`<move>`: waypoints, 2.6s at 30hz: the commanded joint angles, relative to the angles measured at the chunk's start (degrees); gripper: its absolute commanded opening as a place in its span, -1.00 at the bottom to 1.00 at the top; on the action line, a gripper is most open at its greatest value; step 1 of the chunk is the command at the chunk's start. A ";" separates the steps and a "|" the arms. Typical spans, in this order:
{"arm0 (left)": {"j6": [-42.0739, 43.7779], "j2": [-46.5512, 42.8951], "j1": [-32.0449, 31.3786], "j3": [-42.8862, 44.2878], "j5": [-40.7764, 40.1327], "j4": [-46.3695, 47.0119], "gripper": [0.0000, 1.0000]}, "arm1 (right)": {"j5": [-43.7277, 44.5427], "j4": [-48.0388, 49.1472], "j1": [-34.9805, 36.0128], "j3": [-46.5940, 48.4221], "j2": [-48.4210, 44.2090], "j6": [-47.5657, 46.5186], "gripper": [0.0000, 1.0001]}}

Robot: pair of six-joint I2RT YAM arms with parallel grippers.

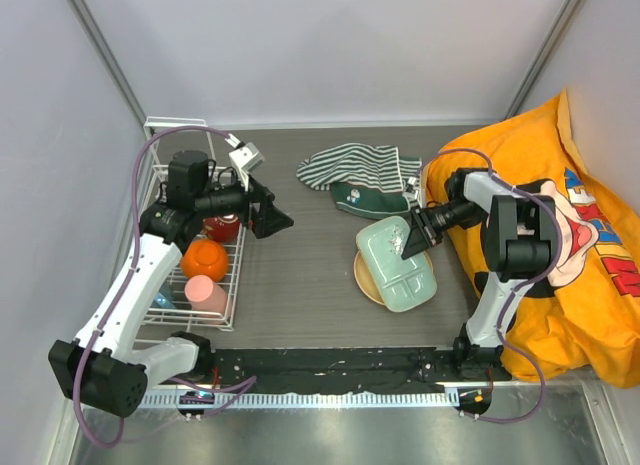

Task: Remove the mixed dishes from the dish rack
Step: Place the plate at the center of the board.

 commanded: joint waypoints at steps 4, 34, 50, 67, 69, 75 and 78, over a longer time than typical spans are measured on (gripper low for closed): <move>0.39 -0.17 0.32 0.86 1.37 0.61 0.99 | -5.70 -5.25 -0.11 4.26 1.71 -0.83 -0.98; 0.92 -0.70 0.32 0.60 1.55 0.26 1.00 | -4.38 -4.37 -0.20 7.25 7.77 -0.30 -0.45; 1.01 -0.88 0.41 0.16 1.46 0.35 0.99 | -2.62 -2.97 -0.20 6.72 8.21 0.22 0.10; 1.54 -1.58 0.32 0.16 1.20 0.00 1.00 | 9.33 8.72 -0.37 2.41 -2.50 11.03 0.34; 1.45 -1.58 0.41 0.24 1.11 -0.18 0.99 | 10.65 9.34 -0.37 2.50 -3.82 11.82 0.35; 0.49 -1.75 0.41 0.51 -2.05 0.35 0.99 | 13.19 9.86 -0.37 4.16 -7.95 12.88 0.38; -0.05 -2.02 0.32 0.42 -7.40 1.58 0.99 | 14.95 10.83 -0.37 5.13 -10.32 14.37 0.40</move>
